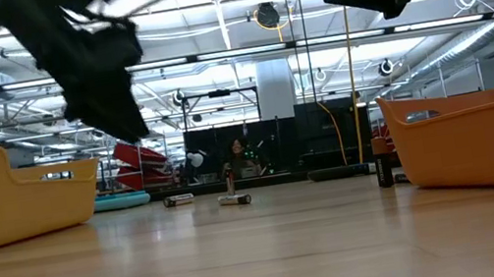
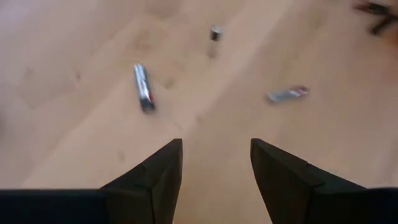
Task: Sort batteries
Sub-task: Put the silver battery into the yellow bin
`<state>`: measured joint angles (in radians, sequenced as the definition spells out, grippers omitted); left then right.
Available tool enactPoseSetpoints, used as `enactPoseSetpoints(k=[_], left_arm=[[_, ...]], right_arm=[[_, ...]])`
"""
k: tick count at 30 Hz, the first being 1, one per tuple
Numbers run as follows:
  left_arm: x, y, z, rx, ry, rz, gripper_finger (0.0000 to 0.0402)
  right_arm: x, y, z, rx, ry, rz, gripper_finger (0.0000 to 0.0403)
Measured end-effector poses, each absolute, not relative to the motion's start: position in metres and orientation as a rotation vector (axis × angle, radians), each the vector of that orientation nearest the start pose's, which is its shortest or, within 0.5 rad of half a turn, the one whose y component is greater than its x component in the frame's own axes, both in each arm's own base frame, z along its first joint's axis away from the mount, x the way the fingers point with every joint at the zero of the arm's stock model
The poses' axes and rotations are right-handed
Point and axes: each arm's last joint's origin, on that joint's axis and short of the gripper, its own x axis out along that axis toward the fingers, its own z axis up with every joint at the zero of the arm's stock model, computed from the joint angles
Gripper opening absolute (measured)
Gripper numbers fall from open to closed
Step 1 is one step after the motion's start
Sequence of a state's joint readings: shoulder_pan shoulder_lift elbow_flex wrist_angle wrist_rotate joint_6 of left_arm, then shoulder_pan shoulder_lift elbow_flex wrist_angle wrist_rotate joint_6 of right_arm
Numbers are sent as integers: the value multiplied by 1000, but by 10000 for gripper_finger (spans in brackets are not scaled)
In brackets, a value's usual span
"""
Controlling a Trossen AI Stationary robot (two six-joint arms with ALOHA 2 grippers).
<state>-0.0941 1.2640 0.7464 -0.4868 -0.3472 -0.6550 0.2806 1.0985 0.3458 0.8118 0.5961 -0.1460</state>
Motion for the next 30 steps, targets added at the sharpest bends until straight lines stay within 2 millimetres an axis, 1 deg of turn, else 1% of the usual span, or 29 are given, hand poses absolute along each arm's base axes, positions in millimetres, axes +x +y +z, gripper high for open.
enactPoseSetpoints(k=[3,6,10,15,19,22,25,27,30], left_arm=[[245,6,191,-357,889,593,198],[253,24,179,-353,906,644,198],[262,41,168,-353,918,628,198],[272,53,159,-340,905,560,199],[272,59,151,-335,938,551,209],[272,62,148,-278,969,520,221],[272,63,148,-215,984,489,223],[271,66,148,-231,984,501,224],[269,74,147,-306,977,534,224]], right_arm=[[208,43,220,-118,-28,-318,132],[208,43,219,-120,-23,-318,132],[208,43,218,-116,-7,-317,132],[208,43,216,-105,5,-316,132],[208,43,215,-92,13,-315,132],[208,43,214,-92,20,-315,132],[208,43,214,-92,20,-315,132],[208,43,214,-92,19,-315,132],[208,43,214,-91,19,-315,132]])
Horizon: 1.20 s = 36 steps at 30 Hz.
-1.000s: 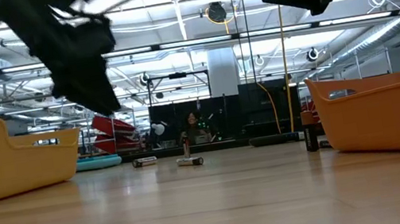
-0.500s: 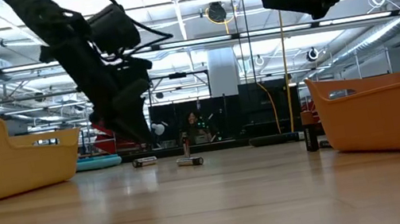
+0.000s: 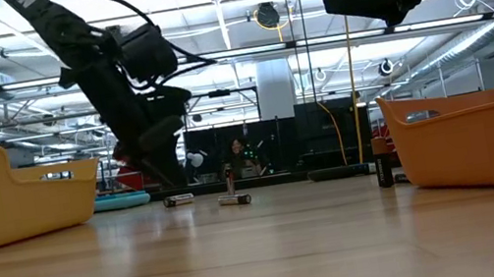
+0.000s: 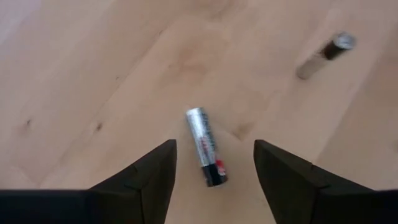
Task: Sort batteries
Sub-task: Put the silver battery into the yellow bin
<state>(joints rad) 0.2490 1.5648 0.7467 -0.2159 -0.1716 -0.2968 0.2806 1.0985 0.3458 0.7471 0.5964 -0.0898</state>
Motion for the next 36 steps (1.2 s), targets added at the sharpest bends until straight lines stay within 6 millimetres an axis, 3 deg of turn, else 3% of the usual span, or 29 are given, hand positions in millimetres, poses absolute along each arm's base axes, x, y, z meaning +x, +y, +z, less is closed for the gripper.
enactPoseSetpoints(k=[15,18,22,26,31,36], left_arm=[[274,82,126,-301,1020,542,214],[276,82,121,-282,1034,529,170],[278,80,117,-252,1058,486,50],[279,75,118,-225,1053,467,43],[283,66,136,-232,1044,413,43],[288,49,188,-216,995,376,43]], right_arm=[[208,43,214,-95,27,-315,132],[208,43,214,-95,27,-315,132],[208,43,214,-95,28,-315,132],[208,43,214,-95,28,-315,132],[208,43,214,-89,22,-316,132],[208,43,214,-76,24,-316,132]])
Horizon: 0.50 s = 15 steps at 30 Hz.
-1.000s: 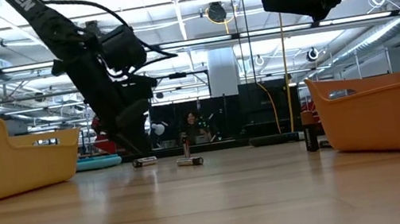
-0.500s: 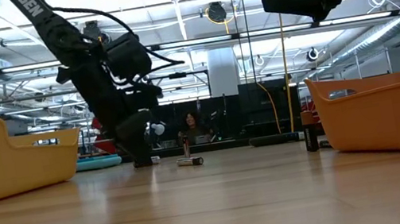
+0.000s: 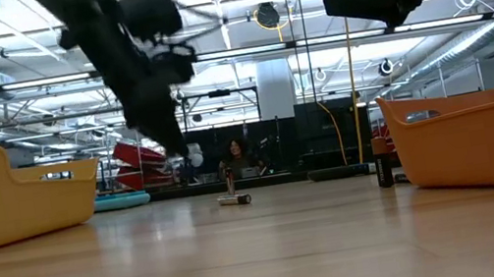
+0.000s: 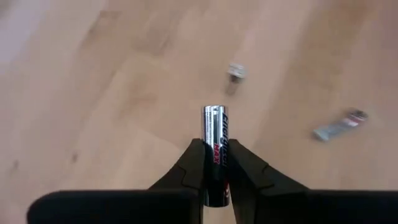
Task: Sort batteries
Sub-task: Put the silver battery into the yellow bin
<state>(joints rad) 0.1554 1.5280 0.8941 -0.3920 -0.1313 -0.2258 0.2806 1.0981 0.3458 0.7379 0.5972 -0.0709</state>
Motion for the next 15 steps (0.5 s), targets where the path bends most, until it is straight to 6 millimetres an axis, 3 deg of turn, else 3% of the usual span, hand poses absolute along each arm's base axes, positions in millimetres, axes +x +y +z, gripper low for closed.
enactPoseSetpoints(k=[6,11,15], left_arm=[[262,-8,244,-327,1053,265,43],[212,-66,251,-417,1218,275,43],[184,-94,241,-456,1246,315,43]], right_arm=[[208,43,212,-39,35,-316,132],[207,43,209,4,50,-322,132],[207,44,208,38,58,-319,132]])
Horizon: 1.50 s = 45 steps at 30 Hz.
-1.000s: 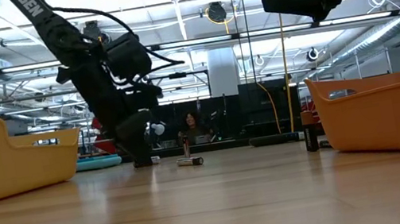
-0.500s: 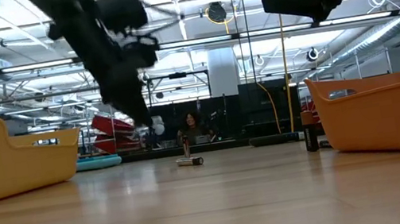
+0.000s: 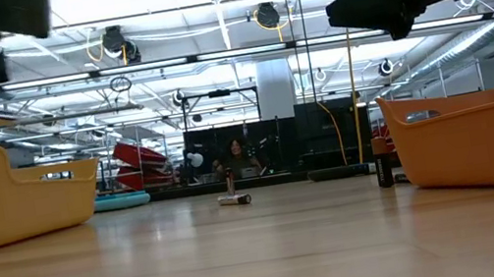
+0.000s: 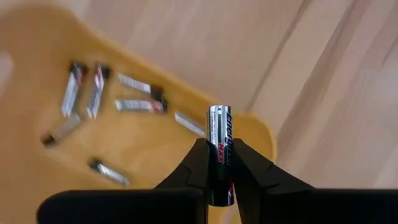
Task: Sort batteries
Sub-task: Put the silver battery into the yellow bin
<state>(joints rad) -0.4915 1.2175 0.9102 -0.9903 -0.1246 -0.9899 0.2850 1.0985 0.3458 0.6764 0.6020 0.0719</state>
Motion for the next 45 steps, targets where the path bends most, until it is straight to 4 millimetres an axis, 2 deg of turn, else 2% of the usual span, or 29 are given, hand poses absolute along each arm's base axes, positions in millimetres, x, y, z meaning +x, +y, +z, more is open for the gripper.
enactPoseSetpoints(k=[4,8,14,18,24,27,31,37,39,45], left_arm=[[169,-109,235,-507,1259,333,43],[162,-114,229,-518,1265,360,43],[157,-109,219,-468,1252,440,43],[152,-104,206,-417,1268,474,43],[147,-99,191,-448,1283,546,43],[148,-99,192,-464,1248,575,43],[152,-101,194,-500,1198,570,43],[158,-99,195,-546,1165,568,43],[159,-96,195,-565,1158,594,43],[163,-85,194,-606,1167,667,43]], right_arm=[[207,45,207,55,65,-311,132],[206,49,206,61,70,-293,132],[218,46,198,67,47,-323,132],[228,43,185,80,51,-343,132],[238,41,173,108,34,-360,132],[239,41,184,170,-23,-348,131],[238,44,218,180,-67,-219,124],[228,40,268,142,41,-221,100],[223,41,272,165,110,-213,92],[211,49,260,195,280,-200,77]])
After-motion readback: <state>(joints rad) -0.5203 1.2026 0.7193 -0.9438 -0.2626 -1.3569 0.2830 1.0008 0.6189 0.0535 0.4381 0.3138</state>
